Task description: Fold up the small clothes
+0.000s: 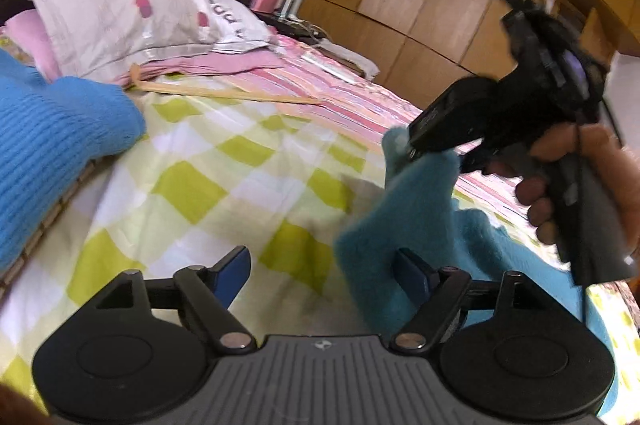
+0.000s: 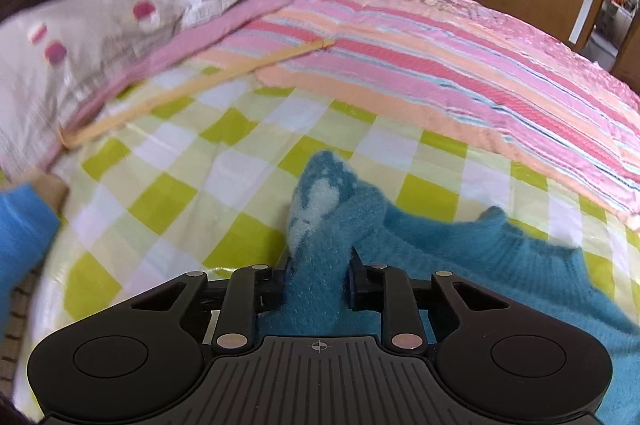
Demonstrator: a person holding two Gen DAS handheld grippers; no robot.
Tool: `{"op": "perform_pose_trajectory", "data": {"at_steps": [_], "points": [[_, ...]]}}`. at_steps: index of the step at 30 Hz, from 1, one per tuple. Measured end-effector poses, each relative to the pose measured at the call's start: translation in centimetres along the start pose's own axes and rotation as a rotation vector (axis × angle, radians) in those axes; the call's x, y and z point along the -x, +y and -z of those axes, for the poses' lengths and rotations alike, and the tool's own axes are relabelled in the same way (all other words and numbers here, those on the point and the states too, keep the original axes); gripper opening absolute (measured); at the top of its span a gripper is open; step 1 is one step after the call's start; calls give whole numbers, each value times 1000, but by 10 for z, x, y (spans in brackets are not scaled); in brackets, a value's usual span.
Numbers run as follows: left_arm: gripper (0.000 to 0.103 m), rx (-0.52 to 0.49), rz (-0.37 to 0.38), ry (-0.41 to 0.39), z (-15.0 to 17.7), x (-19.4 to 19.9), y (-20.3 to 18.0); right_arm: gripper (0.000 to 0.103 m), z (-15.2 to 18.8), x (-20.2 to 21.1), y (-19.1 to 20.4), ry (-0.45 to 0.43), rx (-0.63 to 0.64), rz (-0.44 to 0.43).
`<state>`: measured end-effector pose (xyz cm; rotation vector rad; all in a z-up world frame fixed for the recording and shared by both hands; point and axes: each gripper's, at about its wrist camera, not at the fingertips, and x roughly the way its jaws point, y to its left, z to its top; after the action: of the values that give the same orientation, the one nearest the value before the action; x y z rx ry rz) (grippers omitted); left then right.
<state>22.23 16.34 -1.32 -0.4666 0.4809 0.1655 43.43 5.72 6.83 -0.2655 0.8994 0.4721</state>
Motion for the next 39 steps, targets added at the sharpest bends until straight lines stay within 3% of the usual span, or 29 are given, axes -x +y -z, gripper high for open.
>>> {"op": "perform_pose_trajectory", "data": {"at_steps": [2, 6, 9, 10, 13, 15, 20, 30, 34, 39], "points": [[84, -36, 16, -6, 3, 1, -9, 21, 1, 13, -11, -17, -19, -16], [96, -122, 14, -25, 12, -3, -33, 21, 5, 36, -33, -44, -74, -50], [96, -134, 19, -11, 13, -18, -46, 21, 9, 50, -46, -60, -103, -68], [95, -132, 24, -6, 12, -22, -51, 20, 11, 55, -51, -65, -113, -75], [73, -168, 45, -7, 12, -24, -68, 20, 16, 66, -67, -76, -147, -93], [54, -190, 81, -2, 13, -23, -82, 20, 21, 74, -83, -84, -189, -115], [34, -241, 154, -6, 10, -11, -120, 20, 31, 96, -124, -116, -278, -149], [32, -376, 312, -53, 11, 6, -218, 20, 58, 146, -223, -213, -424, -147], [32, -452, 350, -48, 31, 4, -256, 20, 82, 148, -266, -223, -489, -134], [32, -611, 340, -29, 72, -4, -292, 20, 120, 130, -307, -193, -571, -132]]}}
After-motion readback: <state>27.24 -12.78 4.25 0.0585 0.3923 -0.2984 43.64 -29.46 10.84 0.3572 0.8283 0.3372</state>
